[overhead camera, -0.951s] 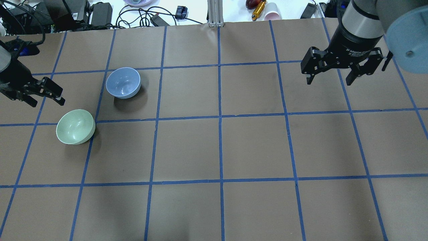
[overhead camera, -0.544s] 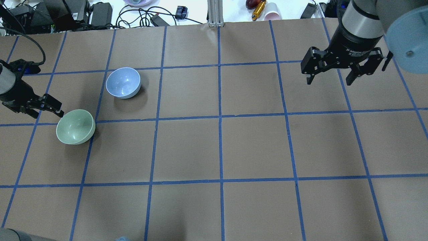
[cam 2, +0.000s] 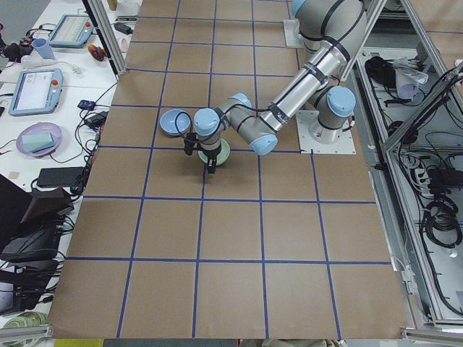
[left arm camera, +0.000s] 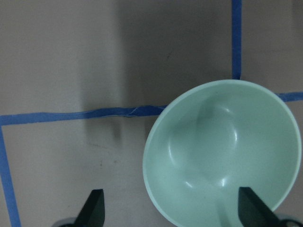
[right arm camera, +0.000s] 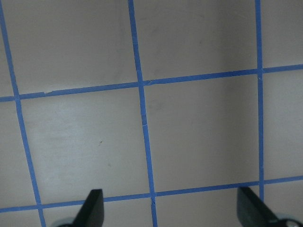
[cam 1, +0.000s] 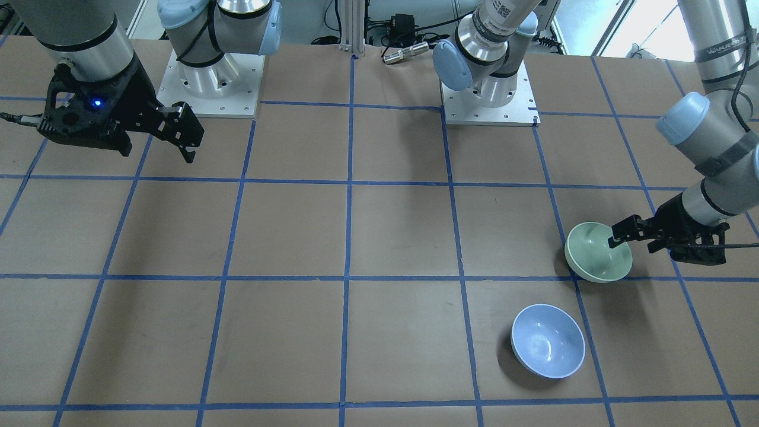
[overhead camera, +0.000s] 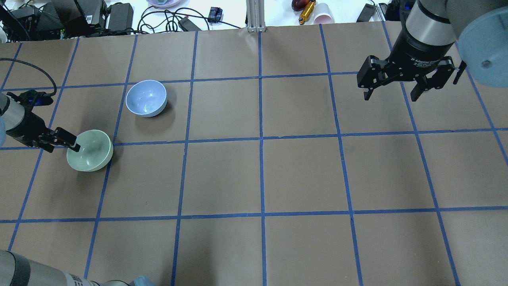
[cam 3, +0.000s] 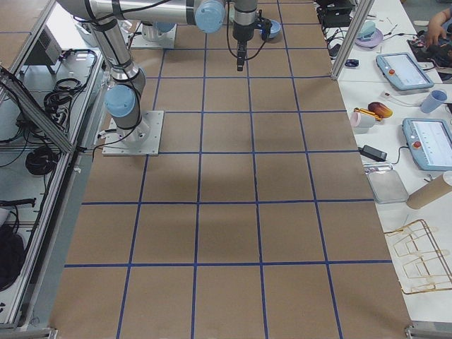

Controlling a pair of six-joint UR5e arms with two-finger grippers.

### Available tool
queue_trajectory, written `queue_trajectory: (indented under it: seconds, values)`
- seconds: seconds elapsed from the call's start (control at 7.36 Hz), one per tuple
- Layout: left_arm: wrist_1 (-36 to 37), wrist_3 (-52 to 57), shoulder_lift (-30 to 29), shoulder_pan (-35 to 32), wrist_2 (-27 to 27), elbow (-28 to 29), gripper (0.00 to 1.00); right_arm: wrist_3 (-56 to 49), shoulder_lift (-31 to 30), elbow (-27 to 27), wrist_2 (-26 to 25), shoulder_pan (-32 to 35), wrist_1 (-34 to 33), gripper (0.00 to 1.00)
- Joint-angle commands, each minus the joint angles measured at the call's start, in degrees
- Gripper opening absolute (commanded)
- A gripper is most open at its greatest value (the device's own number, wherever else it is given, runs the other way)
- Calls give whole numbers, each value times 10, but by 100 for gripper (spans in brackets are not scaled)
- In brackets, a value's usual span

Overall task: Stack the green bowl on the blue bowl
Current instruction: 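Lower the left gripper onto the rim of the pale green bowl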

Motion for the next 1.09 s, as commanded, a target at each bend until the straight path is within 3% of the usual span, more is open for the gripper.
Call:
queue_trajectory:
  seconds: [0.0,0.41,0.95]
  values:
    - [27,-1,-21,2,-17,-12,100,0,0,0,0,0,0,100]
    - [21,1,-20,3,-20,-19,98,0,0,0,0,0,0,100]
    - [20,2,-22,3,-21,-21,77,0,0,0,0,0,0,100]
